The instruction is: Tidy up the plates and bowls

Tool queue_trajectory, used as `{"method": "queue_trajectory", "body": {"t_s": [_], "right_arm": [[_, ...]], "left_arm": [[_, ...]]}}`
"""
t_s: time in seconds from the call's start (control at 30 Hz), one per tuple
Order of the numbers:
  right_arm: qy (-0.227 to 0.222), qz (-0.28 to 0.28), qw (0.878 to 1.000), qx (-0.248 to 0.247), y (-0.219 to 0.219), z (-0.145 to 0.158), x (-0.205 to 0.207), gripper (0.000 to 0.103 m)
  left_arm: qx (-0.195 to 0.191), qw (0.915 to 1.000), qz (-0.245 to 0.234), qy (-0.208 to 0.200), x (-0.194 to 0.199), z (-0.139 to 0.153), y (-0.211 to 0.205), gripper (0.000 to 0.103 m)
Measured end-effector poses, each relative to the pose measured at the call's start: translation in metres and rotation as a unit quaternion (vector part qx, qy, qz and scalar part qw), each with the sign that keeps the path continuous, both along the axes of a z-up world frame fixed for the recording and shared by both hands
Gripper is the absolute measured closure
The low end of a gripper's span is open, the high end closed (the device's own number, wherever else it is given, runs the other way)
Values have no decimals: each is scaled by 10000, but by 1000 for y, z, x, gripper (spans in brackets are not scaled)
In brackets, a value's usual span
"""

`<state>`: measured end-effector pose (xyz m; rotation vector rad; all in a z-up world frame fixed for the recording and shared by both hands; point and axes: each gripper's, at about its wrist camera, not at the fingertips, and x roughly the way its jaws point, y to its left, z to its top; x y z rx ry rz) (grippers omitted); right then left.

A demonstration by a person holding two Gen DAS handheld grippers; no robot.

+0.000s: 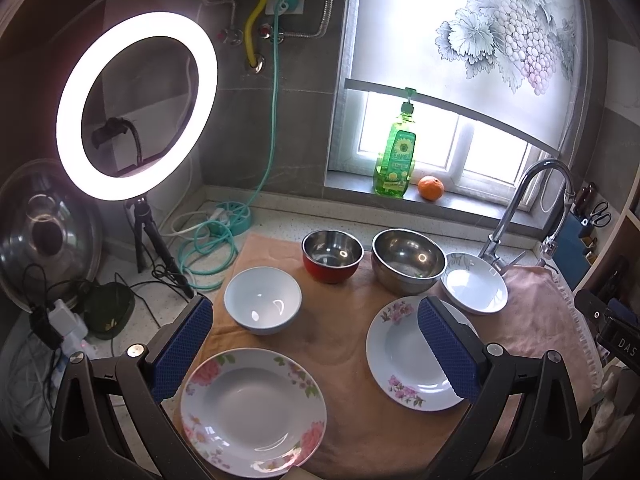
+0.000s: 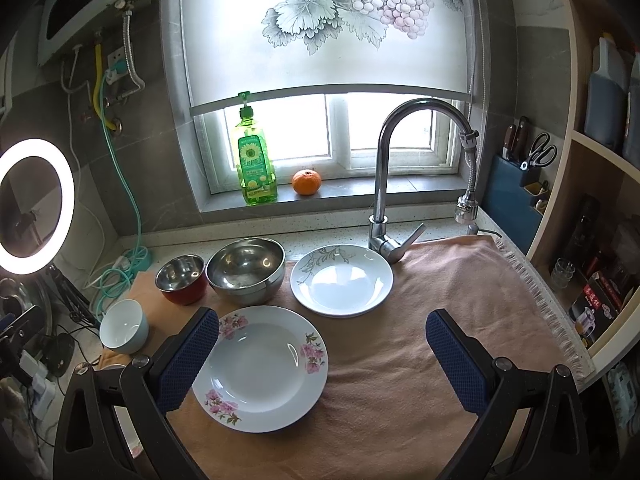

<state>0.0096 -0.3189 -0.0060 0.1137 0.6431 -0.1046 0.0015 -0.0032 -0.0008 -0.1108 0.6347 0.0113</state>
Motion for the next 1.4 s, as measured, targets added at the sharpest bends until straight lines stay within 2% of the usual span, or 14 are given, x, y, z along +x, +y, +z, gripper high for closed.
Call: {"method": "queue_trajectory", "body": {"t_s": [1.4], "right_arm": [[21,-7,10000,2,0,-3,1,1]], "left_arm": [[4,10000,-57,-5,0,-1,-3,1]]}}
